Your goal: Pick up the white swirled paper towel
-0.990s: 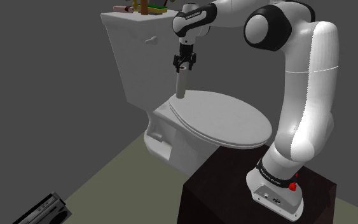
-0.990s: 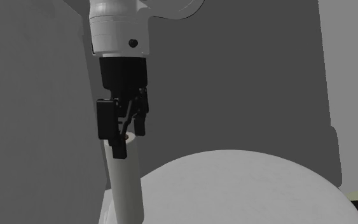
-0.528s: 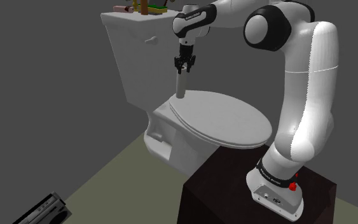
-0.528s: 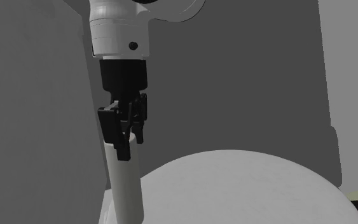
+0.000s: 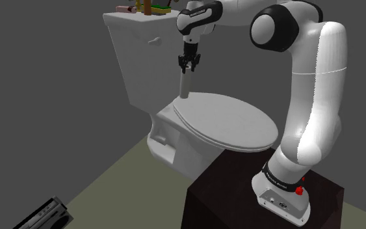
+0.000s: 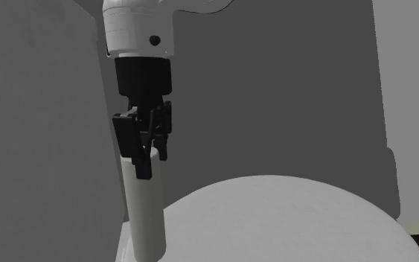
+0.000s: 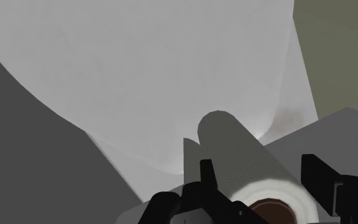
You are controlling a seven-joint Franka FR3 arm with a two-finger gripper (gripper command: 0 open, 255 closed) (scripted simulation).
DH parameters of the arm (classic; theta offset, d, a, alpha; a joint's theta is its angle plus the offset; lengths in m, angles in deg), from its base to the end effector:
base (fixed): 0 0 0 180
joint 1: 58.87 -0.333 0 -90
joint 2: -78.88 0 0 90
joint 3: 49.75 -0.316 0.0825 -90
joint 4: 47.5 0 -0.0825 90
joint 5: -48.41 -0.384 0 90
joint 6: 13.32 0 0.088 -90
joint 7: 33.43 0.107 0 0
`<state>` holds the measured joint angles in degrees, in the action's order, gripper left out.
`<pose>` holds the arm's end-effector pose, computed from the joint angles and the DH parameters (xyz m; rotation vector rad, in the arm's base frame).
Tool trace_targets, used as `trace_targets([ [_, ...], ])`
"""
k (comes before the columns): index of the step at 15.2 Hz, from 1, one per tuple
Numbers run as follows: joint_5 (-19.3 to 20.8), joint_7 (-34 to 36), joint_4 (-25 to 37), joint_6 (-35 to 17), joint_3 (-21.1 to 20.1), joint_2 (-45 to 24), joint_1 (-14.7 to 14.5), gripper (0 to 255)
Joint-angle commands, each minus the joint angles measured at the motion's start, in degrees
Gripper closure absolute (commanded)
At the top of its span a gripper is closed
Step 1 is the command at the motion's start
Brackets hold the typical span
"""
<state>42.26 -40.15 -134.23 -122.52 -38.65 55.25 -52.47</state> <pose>0.6524 -0.1786 0.4286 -3.0988 0.3246 0.0107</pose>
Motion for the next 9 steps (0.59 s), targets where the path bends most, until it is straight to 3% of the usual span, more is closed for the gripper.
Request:
trace_targets([
  [1, 0.1, 0.1, 0.9, 1.3, 0.0, 0.4, 0.0, 255],
  [9, 0.3, 0.5, 6.2, 7.1, 0.2, 1.0, 0.1, 255],
])
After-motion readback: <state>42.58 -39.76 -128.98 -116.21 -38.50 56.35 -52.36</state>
